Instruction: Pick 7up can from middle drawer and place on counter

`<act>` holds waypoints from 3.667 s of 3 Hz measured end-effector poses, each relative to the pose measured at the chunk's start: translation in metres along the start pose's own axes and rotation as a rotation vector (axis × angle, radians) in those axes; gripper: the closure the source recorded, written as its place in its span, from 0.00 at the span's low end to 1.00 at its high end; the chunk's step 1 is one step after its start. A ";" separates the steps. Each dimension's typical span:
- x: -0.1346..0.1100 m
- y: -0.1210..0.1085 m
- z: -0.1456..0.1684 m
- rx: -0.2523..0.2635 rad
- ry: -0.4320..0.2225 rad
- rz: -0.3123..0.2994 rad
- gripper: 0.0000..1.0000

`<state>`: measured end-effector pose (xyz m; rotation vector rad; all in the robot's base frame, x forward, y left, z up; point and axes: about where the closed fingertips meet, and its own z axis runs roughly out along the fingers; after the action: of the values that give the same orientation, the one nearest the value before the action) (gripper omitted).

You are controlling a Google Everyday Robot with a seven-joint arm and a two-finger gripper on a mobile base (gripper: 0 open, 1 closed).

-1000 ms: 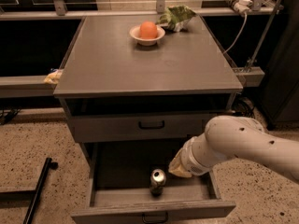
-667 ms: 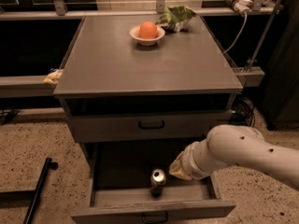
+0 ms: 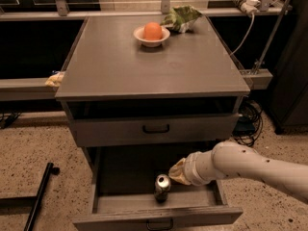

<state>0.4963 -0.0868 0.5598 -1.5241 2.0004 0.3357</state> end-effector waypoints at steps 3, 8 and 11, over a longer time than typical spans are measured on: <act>0.002 -0.014 0.073 -0.098 -0.116 0.009 0.18; 0.044 0.001 0.135 -0.192 -0.208 0.013 0.19; 0.032 -0.005 0.106 -0.150 -0.192 0.008 0.84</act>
Offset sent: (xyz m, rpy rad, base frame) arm 0.0437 0.0370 -0.0657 0.1487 0.0494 0.0786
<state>0.5275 -0.0570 0.4583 -1.5116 1.8659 0.6240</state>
